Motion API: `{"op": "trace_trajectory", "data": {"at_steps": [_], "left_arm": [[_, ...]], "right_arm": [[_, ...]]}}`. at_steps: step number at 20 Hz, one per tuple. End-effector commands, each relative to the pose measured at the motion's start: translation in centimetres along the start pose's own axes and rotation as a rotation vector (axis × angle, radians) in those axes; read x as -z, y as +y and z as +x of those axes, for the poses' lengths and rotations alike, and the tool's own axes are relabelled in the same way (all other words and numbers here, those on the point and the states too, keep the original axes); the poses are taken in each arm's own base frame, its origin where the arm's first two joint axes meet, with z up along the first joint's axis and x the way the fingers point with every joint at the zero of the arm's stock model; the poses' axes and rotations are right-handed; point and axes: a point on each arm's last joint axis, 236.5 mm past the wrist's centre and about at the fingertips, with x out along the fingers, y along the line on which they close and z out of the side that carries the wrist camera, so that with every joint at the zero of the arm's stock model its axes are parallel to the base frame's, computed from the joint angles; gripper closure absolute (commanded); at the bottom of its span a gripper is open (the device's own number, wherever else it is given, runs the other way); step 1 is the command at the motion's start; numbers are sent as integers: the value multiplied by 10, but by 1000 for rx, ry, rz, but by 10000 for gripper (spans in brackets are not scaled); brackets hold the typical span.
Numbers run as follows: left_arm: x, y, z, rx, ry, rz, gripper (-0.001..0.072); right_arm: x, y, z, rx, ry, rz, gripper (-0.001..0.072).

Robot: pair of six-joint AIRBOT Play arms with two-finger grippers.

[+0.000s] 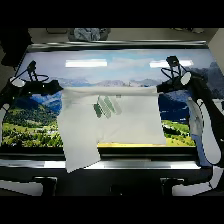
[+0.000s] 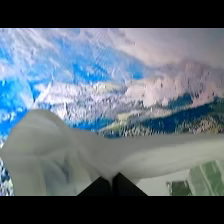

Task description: Fold the shirts.

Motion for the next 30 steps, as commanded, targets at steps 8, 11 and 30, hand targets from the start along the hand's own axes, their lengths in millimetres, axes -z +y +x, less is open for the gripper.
{"op": "trace_trajectory", "data": {"at_steps": [8,11,30], "left_arm": [[140,25,-27,-63,557,-69,677],[140,25,-26,-63,557,-69,677],[319,36,-91,-35,676,-243,204]], "right_arm": [[119,31,-7,-176,489,-125,676],[119,31,-6,-175,487,-125,676],[211,19,-94,-363,714,112,202]]}}
